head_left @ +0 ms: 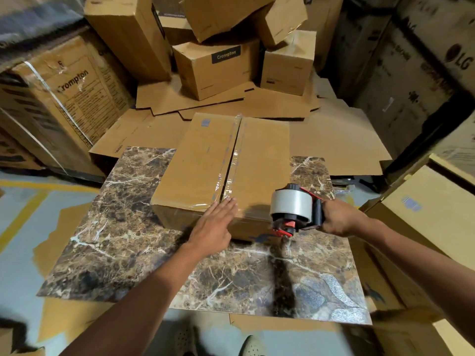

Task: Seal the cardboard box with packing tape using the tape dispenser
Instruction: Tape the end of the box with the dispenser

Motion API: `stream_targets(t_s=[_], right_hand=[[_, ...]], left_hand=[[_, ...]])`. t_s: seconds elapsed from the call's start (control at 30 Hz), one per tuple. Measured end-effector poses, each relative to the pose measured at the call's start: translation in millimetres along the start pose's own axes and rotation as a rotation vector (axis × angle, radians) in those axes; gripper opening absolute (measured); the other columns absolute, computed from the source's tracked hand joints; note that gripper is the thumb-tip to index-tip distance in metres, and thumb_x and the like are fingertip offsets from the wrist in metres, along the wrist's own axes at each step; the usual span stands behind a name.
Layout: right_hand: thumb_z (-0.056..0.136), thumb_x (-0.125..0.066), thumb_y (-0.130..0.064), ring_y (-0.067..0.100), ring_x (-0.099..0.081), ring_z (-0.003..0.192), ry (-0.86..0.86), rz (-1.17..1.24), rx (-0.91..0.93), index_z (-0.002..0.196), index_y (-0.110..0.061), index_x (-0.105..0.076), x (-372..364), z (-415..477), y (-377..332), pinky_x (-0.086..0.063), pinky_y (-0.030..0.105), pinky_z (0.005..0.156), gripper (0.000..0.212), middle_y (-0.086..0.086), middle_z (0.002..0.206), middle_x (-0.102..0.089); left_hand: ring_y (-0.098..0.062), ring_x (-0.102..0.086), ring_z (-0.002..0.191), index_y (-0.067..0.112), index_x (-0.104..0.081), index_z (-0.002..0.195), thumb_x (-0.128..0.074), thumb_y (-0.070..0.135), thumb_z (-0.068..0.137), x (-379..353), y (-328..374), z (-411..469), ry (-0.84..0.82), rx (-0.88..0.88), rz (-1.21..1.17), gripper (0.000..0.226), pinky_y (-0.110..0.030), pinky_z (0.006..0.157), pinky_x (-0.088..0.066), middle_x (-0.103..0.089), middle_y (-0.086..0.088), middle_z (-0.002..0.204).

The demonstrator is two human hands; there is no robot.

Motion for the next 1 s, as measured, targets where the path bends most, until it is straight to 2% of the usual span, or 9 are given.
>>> stream_targets(t_s=[0.13, 0.23, 0.33, 0.47, 0.67, 0.8, 0.9, 1.0], right_hand=[[0.083, -0.060, -0.027, 0.024, -0.061, 0.068, 0.013, -0.055, 0.004, 0.079, -0.015, -0.052, 4, -2, -3, -0.053, 0.035, 0.063, 0.015, 0.004, 0.074, -0.059], [0.077, -0.059, -0.031, 0.022, -0.063, 0.063, 0.007, -0.038, -0.013, 0.074, -0.015, -0.055, 2, 0, 0, -0.058, 0.038, 0.059, 0.017, 0.004, 0.069, -0.062], [0.075, -0.059, -0.033, 0.021, -0.062, 0.060, 0.007, -0.016, -0.013, 0.075, -0.014, -0.057, -3, 4, 5, -0.057, 0.037, 0.056, 0.020, 0.004, 0.069, -0.061], [0.081, -0.062, -0.025, 0.018, -0.049, 0.053, 0.029, -0.015, 0.007, 0.062, -0.019, -0.042, -1, -3, 1, -0.043, 0.031, 0.051, 0.028, 0.000, 0.060, -0.050], [0.081, -0.061, -0.033, 0.022, -0.052, 0.060, 0.038, -0.101, -0.066, 0.065, -0.022, -0.040, -3, -23, 42, -0.040, 0.029, 0.052, 0.029, -0.001, 0.063, -0.051], [0.080, -0.061, -0.034, 0.019, -0.056, 0.059, 0.044, -0.095, -0.105, 0.070, -0.019, -0.049, -13, -32, 58, -0.041, 0.027, 0.049, 0.021, -0.002, 0.065, -0.055], [0.076, -0.060, -0.035, 0.021, -0.060, 0.062, 0.088, -0.078, -0.110, 0.078, -0.018, -0.055, -20, -34, 62, -0.051, 0.032, 0.054, 0.018, 0.000, 0.070, -0.061], [0.076, -0.059, -0.036, 0.022, -0.063, 0.065, 0.109, -0.077, -0.129, 0.085, -0.015, -0.060, -27, -39, 74, -0.052, 0.032, 0.055, 0.022, 0.002, 0.074, -0.065]], left_hand=[[-0.016, 0.008, 0.150, 0.010, -0.009, 0.156, -0.040, 0.031, 0.093, 3, 12, 6, -0.020, 0.038, 0.067, 0.073, -0.035, 0.118, 0.014, 0.003, -0.006, 0.163], [-0.022, 0.005, 0.151, 0.003, -0.020, 0.152, -0.041, 0.029, 0.089, -2, 39, 19, -0.065, -0.041, 0.084, 0.071, -0.040, 0.122, 0.009, -0.004, -0.012, 0.163], [-0.022, 0.003, 0.151, 0.009, -0.006, 0.155, -0.043, 0.029, 0.085, -17, 64, 32, -0.105, -0.121, 0.066, 0.081, -0.043, 0.123, -0.002, -0.007, -0.009, 0.163], [-0.017, 0.008, 0.150, 0.015, 0.001, 0.156, -0.047, 0.026, 0.085, -25, 64, 31, -0.079, -0.114, 0.036, 0.087, -0.040, 0.123, -0.003, 0.000, -0.003, 0.164], [-0.015, 0.013, 0.149, 0.011, 0.001, 0.155, -0.042, 0.021, 0.089, -19, 65, 27, -0.036, -0.134, 0.029, 0.080, -0.034, 0.122, 0.004, 0.012, -0.003, 0.162], [-0.015, 0.014, 0.149, 0.013, 0.001, 0.155, -0.036, 0.030, 0.094, -20, 64, 27, -0.039, -0.125, 0.028, 0.074, -0.034, 0.122, 0.005, 0.013, -0.002, 0.161], [-0.014, 0.016, 0.148, 0.014, 0.002, 0.155, -0.033, 0.037, 0.095, -20, 65, 27, -0.057, -0.129, 0.051, 0.073, -0.035, 0.122, 0.005, 0.014, -0.002, 0.161], [-0.013, 0.016, 0.148, 0.015, 0.002, 0.155, -0.034, 0.035, 0.095, -19, 64, 25, -0.048, -0.130, 0.062, 0.073, -0.036, 0.123, 0.002, 0.013, -0.001, 0.162]])
Point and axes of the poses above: each hand's wrist, its own z-axis towards the middle knuckle, its own x-axis out of the back of the hand, y = z × x, the point moved 7 cm from there along z, towards the middle knuckle
